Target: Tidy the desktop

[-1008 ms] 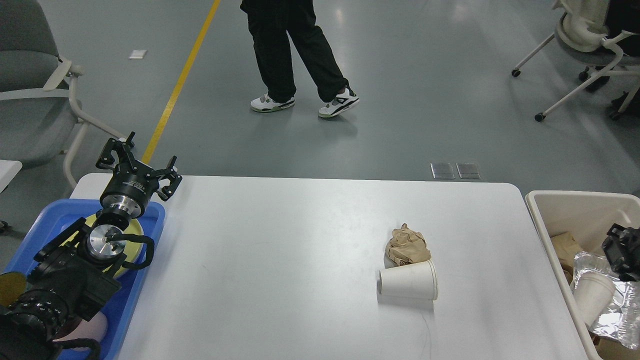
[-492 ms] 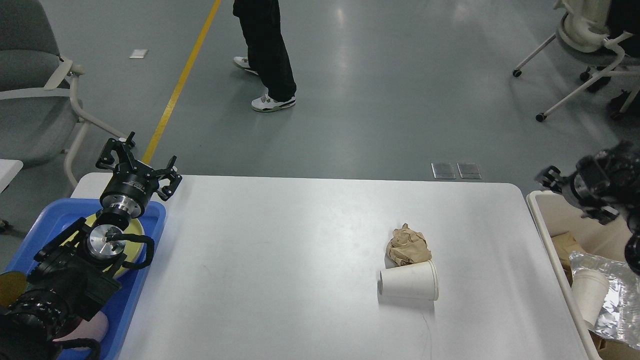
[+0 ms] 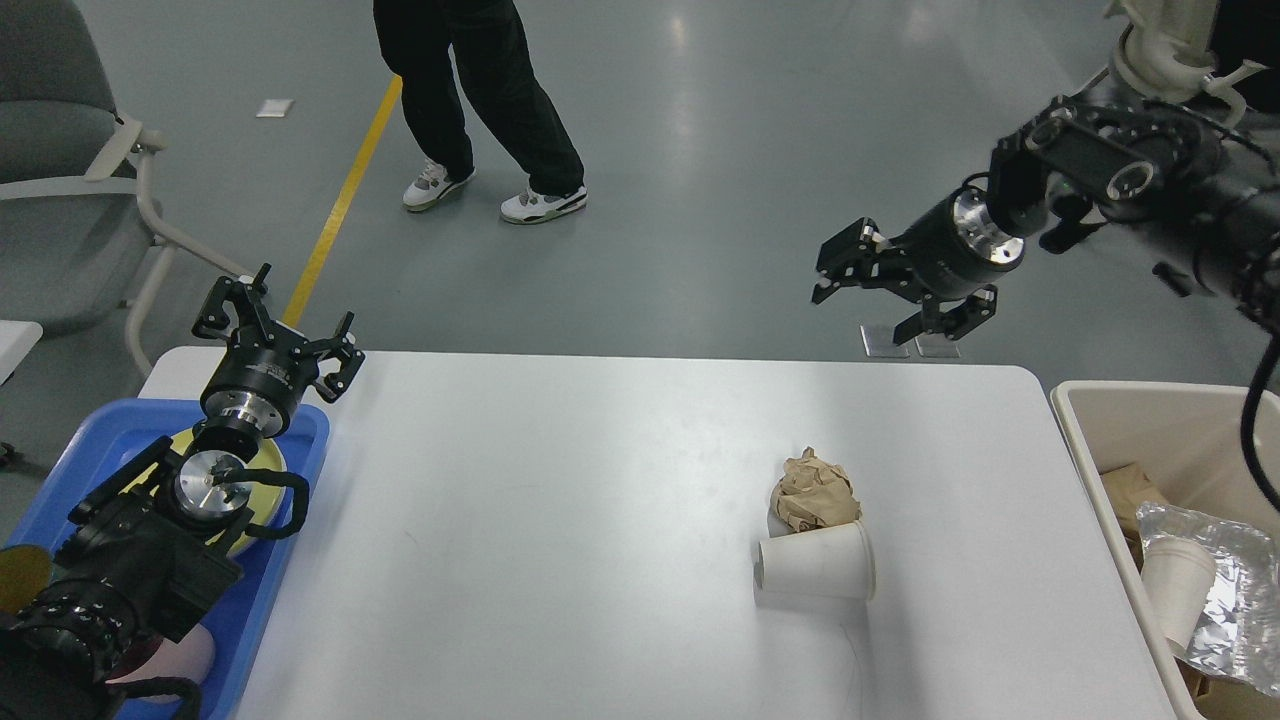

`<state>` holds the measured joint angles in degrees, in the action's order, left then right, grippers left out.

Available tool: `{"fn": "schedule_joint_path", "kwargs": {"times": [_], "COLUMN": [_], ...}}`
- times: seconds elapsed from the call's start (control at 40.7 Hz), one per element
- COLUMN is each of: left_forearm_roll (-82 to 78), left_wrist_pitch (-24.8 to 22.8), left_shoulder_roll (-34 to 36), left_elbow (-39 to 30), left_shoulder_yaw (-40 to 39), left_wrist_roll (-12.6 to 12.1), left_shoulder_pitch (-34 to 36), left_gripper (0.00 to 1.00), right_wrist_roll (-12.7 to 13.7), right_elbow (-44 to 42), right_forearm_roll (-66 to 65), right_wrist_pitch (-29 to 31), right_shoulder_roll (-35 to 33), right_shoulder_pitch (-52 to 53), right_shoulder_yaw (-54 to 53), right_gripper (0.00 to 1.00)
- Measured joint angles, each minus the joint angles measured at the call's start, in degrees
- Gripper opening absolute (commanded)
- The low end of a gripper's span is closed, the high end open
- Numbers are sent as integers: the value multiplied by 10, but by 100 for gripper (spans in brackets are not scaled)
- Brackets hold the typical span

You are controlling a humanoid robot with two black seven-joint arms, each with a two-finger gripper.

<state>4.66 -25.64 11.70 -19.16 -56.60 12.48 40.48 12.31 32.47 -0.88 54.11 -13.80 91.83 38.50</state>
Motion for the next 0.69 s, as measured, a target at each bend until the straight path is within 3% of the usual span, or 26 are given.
{"fn": "schedule_joint_path", "kwargs": {"times": [0.049, 0.148, 0.172, 0.246, 0.369, 0.688], "left_forearm_roll": [0, 0, 0, 0, 0, 0], "left_wrist_pitch": [0, 0, 0, 1, 1, 1], "left_shoulder_roll": [0, 1, 1, 0, 0, 0], "left_elbow": [0, 0, 0, 0, 0, 0], "left_shoulder_yaw": [0, 0, 0, 0, 0, 0], "left_wrist_roll": [0, 0, 0, 0, 0, 0], "left_shoulder_pitch": [0, 0, 0, 0, 0, 0], "left_gripper": [98, 98, 98, 98, 98, 98], "right_wrist_roll": [5, 13, 22, 34, 42, 42], "right_elbow": [141, 287, 357, 423, 459, 439], "right_forearm_roll": [-14, -56, -86, -116, -135, -136], "right_wrist_pitch": [-20, -72, -109, -153, -201, -268], "right_shoulder_roll": [-15, -20, -20, -12, -1, -37], "right_shoulder_pitch": [58, 101, 114, 126, 132, 90], "right_shoulder_yaw": [1, 5, 10, 22, 52, 74], "right_gripper": [100, 100, 100, 100, 100, 100]}}
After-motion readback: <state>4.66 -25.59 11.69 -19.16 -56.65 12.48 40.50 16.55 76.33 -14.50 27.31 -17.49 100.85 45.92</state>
